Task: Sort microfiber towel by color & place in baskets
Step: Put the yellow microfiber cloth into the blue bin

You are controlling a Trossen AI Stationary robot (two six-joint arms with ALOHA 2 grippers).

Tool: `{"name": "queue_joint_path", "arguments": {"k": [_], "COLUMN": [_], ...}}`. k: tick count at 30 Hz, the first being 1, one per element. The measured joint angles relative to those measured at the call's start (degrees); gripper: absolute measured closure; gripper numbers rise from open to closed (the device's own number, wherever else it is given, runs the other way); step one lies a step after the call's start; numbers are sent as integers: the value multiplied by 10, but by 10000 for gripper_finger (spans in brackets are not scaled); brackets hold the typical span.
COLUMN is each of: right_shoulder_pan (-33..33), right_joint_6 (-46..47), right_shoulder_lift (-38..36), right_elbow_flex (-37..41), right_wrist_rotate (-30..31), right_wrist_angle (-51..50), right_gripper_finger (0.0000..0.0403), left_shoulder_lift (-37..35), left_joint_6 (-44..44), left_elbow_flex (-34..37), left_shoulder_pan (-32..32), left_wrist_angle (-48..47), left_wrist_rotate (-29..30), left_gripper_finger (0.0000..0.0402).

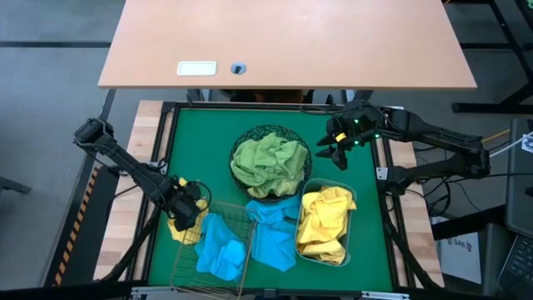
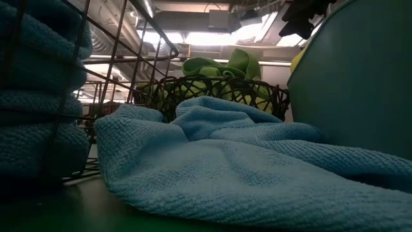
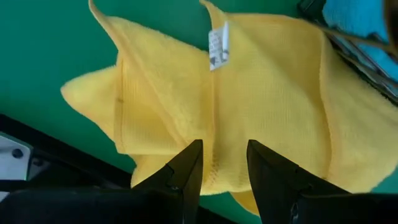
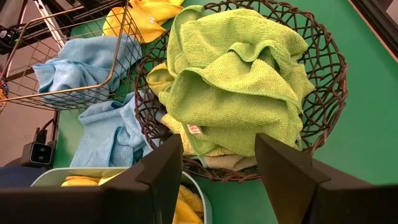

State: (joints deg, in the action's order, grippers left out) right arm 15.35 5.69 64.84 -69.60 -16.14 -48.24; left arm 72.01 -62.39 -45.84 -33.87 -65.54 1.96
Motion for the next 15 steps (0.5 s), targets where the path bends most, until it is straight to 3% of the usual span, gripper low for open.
{"name": "queue_joint_path", "arguments": {"k": [9,15], "right_shoulder_pan": [0,0], "right_joint_6": [0,0], "right_shoulder_lift": [0,0], "right_elbow_flex": [0,0], "right_wrist_rotate": [0,0], "right_wrist_angle": [-4,-4], "right_gripper_finger": [201,201], "left_shoulder_lift": [0,-1], "left_joint_6": [3,101], "left_elbow_flex": [19,20], "left_shoulder_pan": [0,-6], "left_wrist_angle": [-8,-29], "left_wrist_rotate": [-1,4], "left_gripper_finger": [282,282]}}
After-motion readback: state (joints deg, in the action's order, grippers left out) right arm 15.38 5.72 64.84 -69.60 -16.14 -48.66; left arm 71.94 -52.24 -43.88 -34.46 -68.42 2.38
